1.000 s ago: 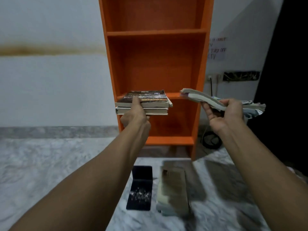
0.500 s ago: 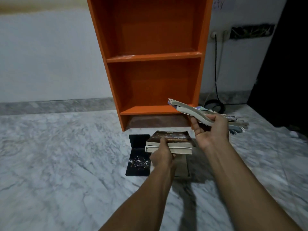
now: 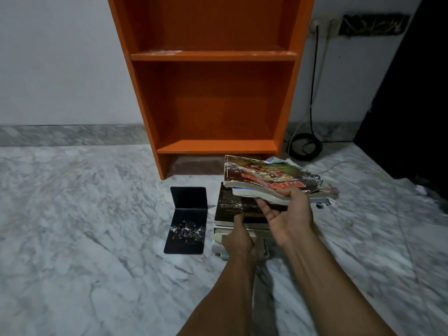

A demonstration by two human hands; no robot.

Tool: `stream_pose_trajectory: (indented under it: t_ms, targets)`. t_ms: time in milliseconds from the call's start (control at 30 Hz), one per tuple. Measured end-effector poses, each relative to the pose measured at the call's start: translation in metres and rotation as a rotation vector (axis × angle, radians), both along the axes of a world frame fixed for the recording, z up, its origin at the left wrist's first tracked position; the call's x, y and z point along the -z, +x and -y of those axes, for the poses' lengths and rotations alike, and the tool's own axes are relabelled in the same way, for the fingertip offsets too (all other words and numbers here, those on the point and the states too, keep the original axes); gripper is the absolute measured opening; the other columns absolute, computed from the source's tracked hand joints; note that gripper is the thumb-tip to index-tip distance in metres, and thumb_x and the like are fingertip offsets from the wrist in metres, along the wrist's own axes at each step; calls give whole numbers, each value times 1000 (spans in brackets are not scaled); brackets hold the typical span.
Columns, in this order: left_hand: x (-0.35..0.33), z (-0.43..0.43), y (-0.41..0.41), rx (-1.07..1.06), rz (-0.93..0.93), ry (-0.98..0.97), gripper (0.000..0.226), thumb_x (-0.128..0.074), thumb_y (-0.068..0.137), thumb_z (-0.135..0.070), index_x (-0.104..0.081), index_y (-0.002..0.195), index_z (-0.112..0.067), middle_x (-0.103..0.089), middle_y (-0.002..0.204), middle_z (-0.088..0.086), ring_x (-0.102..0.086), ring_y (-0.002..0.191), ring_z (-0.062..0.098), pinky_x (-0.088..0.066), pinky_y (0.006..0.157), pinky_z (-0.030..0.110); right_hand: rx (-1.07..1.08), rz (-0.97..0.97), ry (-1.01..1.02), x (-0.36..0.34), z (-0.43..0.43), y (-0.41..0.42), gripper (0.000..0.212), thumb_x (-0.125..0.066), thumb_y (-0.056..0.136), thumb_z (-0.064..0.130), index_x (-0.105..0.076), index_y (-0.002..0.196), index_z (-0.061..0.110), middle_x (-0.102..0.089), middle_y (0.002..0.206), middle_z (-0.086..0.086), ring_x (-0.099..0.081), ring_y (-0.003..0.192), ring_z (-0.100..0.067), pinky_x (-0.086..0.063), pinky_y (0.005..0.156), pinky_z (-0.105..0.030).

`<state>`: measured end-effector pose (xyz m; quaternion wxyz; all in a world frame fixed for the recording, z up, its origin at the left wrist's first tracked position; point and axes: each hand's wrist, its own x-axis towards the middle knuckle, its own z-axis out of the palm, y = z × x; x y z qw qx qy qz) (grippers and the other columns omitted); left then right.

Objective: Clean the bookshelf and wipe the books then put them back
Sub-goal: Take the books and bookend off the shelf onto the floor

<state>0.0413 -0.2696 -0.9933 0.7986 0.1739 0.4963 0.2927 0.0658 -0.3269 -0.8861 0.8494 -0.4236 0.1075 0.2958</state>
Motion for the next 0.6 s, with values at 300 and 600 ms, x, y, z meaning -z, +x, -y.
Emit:
stream_pose_trajectory:
  t_ms: [300,600]
  targets:
    - [28,-6,-26,-44,-66,-178,47,-77,81,-6,-55,122,3,-64,98,21,-61,67,26,-44,31,19,-109,-57,-88,46,-23,-4,4,-52,83,1,-51,82,5,-60,89,-17,-65,83,-31,-57,55,-32]
    - [48,-15,-44,21,-56,-162,18,-60,90,6,-63,108,5,-67,100,24,-66,78,27,-60,58,30,-156,-143,-173,78,-24,-12,10,-57,88,1,-51,81,5,-55,85,-14,-62,75,-29,-58,71,-38]
